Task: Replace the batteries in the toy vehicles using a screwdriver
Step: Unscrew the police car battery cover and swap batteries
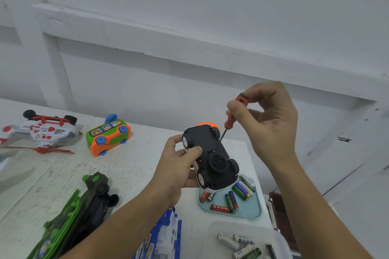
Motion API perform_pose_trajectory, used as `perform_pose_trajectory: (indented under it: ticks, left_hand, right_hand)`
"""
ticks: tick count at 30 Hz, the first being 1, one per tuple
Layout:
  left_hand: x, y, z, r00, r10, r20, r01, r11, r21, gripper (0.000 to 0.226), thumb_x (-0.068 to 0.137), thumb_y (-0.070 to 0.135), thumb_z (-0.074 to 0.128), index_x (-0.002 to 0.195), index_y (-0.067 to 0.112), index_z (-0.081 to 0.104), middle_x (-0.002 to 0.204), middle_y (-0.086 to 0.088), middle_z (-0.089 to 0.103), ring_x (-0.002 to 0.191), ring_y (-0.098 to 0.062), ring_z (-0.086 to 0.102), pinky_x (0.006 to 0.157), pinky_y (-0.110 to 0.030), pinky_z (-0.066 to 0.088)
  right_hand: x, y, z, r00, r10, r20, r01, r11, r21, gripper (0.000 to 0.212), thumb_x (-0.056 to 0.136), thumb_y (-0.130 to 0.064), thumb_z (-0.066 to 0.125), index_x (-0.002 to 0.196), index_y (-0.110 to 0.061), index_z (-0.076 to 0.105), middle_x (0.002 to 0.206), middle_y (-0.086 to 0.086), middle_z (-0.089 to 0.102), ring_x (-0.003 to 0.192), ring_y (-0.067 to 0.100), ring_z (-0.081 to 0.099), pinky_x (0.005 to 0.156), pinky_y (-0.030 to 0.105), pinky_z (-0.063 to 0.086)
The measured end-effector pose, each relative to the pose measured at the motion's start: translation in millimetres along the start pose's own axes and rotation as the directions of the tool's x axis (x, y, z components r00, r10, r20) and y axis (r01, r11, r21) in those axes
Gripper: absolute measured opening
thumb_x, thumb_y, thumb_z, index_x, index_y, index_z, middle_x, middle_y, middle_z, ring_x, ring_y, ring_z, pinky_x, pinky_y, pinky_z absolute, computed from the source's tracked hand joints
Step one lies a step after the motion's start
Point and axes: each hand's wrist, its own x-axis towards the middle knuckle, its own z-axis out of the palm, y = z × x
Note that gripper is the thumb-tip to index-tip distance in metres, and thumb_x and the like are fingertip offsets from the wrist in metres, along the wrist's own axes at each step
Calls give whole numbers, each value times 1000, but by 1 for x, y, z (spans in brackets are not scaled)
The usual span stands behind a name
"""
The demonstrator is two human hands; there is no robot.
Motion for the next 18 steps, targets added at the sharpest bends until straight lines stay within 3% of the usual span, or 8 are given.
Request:
perform_pose_trajectory:
  ticks: [3, 6, 10, 14, 18]
  left_hand:
    - [-1, 0, 0, 1000, -6, -1, 6, 1000, -5, 38, 95, 10, 59, 128, 24, 45, 103, -12, 72, 71, -36, 74, 57, -45, 61]
    - [-2, -1, 0, 1000, -9, -4, 9, 1000, -6, 39, 95, 9, 59, 128, 25, 45, 102, -12, 71, 71, -35, 74, 57, -45, 61]
    - [-3, -1, 2, 1000, -6, -10, 6, 1000, 0, 38, 95, 10, 59, 127, 25, 45, 102, -11, 71, 71, -34, 74, 55, -43, 61]
    - [-4, -1, 3, 1000, 0, -20, 0, 1000, 9, 40, 95, 10, 60, 128, 27, 45, 106, -12, 70, 72, -33, 74, 59, -46, 61]
    - [-5, -1, 2, 1000, 5, -22, -5, 1000, -7, 37, 95, 9, 59, 125, 27, 45, 99, -9, 71, 70, -34, 74, 54, -41, 60]
  right_hand:
    - [0, 0, -2, 1000, -12, 1, 12, 999, 35, 25, 81, -11, 71, 84, -33, 59, 99, 14, 61, 82, 41, 64, 61, 53, 57]
    - [-3, -2, -4, 999, -17, 49, 13, 997, 71, 18, 83, -7, 57, 85, -24, 58, 116, 14, 65, 101, 31, 67, 71, 47, 59]
    - [-2, 2, -4, 999, -19, 31, 17, 998, 66, 24, 82, -3, 66, 78, -26, 60, 97, 16, 69, 63, 38, 67, 66, 52, 56]
    - [-4, 0, -6, 998, -59, 18, 59, 998, 10, 11, 82, 0, 71, 86, -11, 67, 91, 20, 60, 72, 36, 65, 57, 46, 57]
    - [-9, -2, -10, 995, -93, 44, 95, 995, -27, 22, 85, 13, 56, 98, -1, 68, 99, 19, 54, 72, 31, 65, 56, 42, 59]
